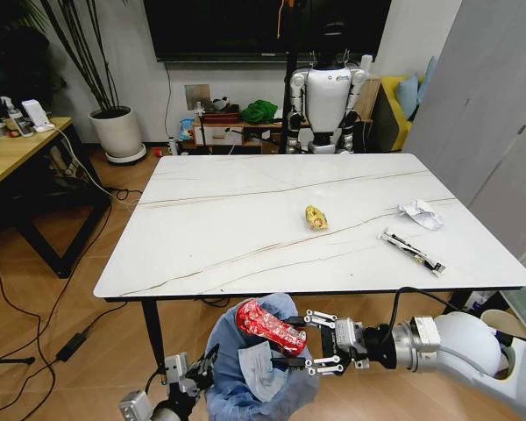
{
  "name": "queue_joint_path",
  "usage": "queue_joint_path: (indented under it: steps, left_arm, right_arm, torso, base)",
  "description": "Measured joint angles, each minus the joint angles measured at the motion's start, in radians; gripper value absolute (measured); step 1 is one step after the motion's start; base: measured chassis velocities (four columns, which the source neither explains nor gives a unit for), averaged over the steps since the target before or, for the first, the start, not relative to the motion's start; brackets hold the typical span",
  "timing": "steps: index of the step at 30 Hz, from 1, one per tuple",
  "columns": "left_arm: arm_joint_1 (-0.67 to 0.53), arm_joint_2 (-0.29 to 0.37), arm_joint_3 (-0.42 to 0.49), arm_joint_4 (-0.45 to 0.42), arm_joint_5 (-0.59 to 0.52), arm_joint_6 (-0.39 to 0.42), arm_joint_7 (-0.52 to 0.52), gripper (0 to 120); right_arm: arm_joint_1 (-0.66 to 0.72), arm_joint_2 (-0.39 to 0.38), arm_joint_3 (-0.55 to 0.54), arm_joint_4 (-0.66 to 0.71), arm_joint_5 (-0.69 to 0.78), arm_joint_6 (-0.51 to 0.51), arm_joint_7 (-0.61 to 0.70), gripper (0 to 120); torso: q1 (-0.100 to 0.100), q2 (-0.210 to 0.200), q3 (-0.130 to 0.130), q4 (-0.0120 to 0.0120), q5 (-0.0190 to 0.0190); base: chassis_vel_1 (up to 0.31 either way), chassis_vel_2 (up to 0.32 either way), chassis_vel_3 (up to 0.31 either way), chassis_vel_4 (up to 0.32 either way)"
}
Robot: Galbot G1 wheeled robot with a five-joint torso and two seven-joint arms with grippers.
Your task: Pick up the trash bin and place the trash from the table into it.
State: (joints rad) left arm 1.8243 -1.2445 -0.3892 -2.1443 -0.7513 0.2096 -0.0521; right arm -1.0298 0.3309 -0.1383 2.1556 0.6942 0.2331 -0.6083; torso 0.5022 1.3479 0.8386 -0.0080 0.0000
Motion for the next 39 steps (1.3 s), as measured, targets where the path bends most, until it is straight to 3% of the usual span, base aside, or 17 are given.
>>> queue_joint_path:
  steps: [7,14,17,22,28,34,39]
  left_arm:
    - [-0.003,-0.006,0.003,-0.005,-0.004,0.001,-0.003,0]
    - [-0.004,-0.008,0.004,-0.007,-0.007,0.002,-0.006,0]
    - [-0.006,-0.008,0.004,-0.012,-0.015,0.004,-0.013,0]
    - [0.002,-0.007,-0.001,-0.017,-0.016,0.005,-0.016,0]
    - [0.044,-0.001,-0.025,-0.032,-0.01,0.004,-0.017,0]
    - [0.101,0.001,-0.067,-0.062,-0.005,-0.001,-0.012,0]
    - [0.11,0.032,-0.091,-0.084,-0.023,0.0,-0.015,0]
  right_arm:
    - [0.004,0.006,-0.004,0.003,-0.012,-0.001,0.018,51]
    - [0.003,0.007,-0.005,0.001,-0.014,-0.001,0.02,72]
    - [0.003,0.008,-0.007,-0.003,-0.014,0.0,0.02,87]
    - [0.004,0.015,-0.008,-0.013,-0.013,0.002,0.036,98]
    - [0.009,0.068,0.001,-0.041,0.019,-0.002,0.214,100]
    - [0.072,0.192,0.052,-0.148,0.17,-0.11,0.415,100]
    - [0.094,0.259,0.093,-0.235,0.215,-0.12,0.593,100]
  torso:
    - [0.0,0.0,0.0,0.0,0.0]
    - [0.0,0.0,0.0,0.0,0.0]
    - [0.0,0.0,0.0,0.0,-0.0001]
    - [0.0,0.0,0.0,0.0,-0.0002]
    - [0.0,0.0,0.0,0.0001,0.0004]
    - [0.0,0.0,0.0,0.0003,0.0002]
    - [0.0,0.0,0.0,-0.0001,-0.0003]
  base:
    - [0.0,0.0,0.0,0.0]
    - [0.0,0.0,0.0,0.0]
    - [0.0,0.0,0.0,0.0]
    - [0.0,0.0,0.0,0.0]
    - [0.0,0.0,0.0,0.0]
    - [0.0,0.0,0.0,0.0]
    - [0.0,0.0,0.0,0.0]
